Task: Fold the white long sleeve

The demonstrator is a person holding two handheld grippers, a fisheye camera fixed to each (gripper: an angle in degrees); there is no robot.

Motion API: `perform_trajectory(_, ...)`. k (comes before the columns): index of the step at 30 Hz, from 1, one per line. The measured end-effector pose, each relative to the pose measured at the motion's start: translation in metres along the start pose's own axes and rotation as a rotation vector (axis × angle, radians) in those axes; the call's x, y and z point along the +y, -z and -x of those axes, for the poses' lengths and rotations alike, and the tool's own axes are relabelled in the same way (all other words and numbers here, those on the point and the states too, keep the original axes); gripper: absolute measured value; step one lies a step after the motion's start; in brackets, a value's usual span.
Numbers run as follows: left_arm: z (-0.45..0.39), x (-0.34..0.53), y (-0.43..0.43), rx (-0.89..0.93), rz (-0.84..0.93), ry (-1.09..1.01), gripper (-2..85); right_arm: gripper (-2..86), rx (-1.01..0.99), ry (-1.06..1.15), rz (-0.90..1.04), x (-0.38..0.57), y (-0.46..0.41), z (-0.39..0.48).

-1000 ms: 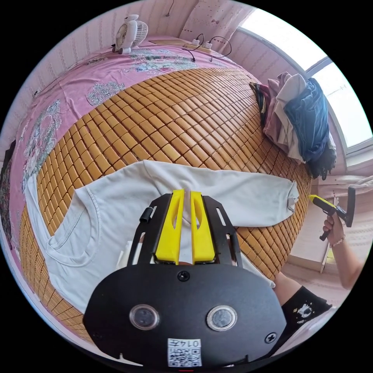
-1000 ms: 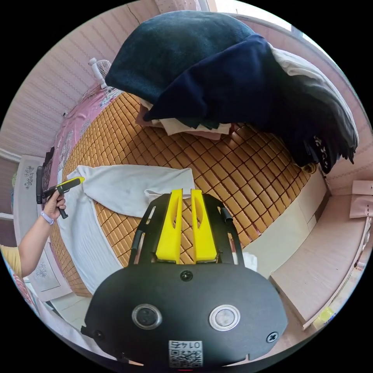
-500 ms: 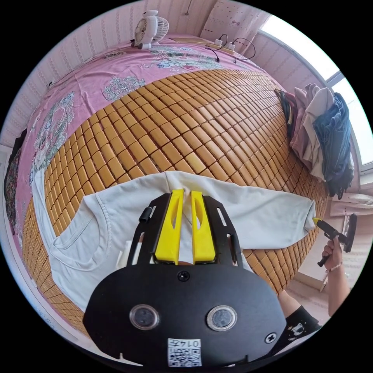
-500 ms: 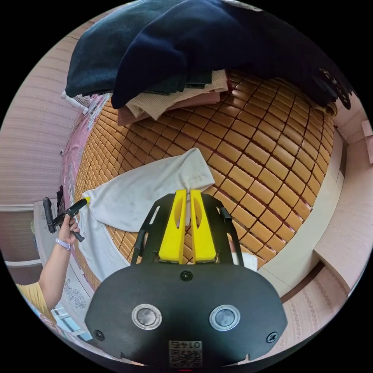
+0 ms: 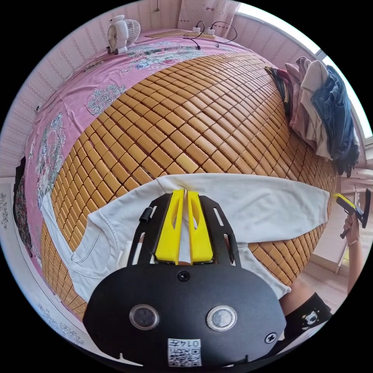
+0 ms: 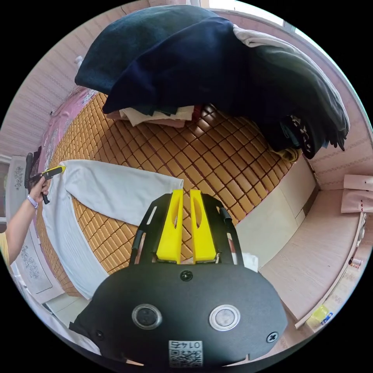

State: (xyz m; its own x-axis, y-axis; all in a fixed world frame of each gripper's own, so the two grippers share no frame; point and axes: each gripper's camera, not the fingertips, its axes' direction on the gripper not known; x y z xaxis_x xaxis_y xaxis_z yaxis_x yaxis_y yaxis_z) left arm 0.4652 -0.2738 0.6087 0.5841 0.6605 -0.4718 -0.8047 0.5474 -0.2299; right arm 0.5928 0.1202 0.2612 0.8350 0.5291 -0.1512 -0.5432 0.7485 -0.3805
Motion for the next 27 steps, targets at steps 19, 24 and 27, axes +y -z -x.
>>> perform_trajectory(19, -0.003, 0.004, 0.027, -0.051, -0.078, 0.041, -1.0, -0.6, 0.043, 0.011, 0.011, -0.064, -0.036, 0.019)
perform_trajectory(24, -0.001, 0.001, 0.028, -0.061, -0.070, 0.039, -0.8, -0.5, 0.068, 0.024, 0.012, -0.089, -0.041, 0.027)
perform_trajectory(27, 0.009, 0.014, 0.032, -0.019, -0.073, 0.053, -0.2, -0.3, 0.043, 0.002, 0.014, -0.099, -0.046, 0.031)
